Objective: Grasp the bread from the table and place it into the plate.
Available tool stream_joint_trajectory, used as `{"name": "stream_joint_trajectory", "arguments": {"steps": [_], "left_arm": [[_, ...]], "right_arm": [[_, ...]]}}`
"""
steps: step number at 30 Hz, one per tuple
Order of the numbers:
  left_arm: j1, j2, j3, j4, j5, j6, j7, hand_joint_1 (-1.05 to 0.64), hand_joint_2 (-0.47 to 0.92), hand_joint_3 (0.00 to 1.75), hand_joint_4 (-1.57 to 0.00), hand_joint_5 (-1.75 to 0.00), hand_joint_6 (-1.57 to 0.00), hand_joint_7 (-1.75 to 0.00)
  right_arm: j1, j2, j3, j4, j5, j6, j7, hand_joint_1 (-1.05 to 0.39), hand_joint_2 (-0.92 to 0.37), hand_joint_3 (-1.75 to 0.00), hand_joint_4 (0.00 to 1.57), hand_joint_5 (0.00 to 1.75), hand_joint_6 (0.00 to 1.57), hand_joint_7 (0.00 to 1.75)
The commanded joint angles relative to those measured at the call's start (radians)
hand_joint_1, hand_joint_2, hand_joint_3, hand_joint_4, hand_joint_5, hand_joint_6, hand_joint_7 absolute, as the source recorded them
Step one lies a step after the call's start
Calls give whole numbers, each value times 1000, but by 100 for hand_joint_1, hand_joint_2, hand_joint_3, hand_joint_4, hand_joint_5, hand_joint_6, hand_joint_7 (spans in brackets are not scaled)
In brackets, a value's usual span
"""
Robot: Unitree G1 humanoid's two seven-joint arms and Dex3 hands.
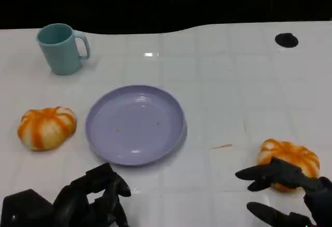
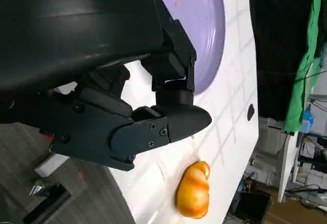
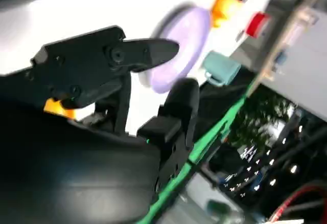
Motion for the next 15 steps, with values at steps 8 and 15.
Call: {"name": "stream_joint_trajectory", "arguments": {"steps": [8,15], "left_arm": [[-3,13,6,8,-5,-13,-11,-71,84,69,-84,-175,-70,-154],[3,12,6,1,-10,0,-9,-71,83,69,-83,-175,-70,-152]], "right_arm": [[18,-74,-63,-129,-388,70,-151,-39,-84,-12,16,40,42,5],[40,-94,-51,-204,-516,178,-153,-38,-83,-7,1,34,25,0]]}}
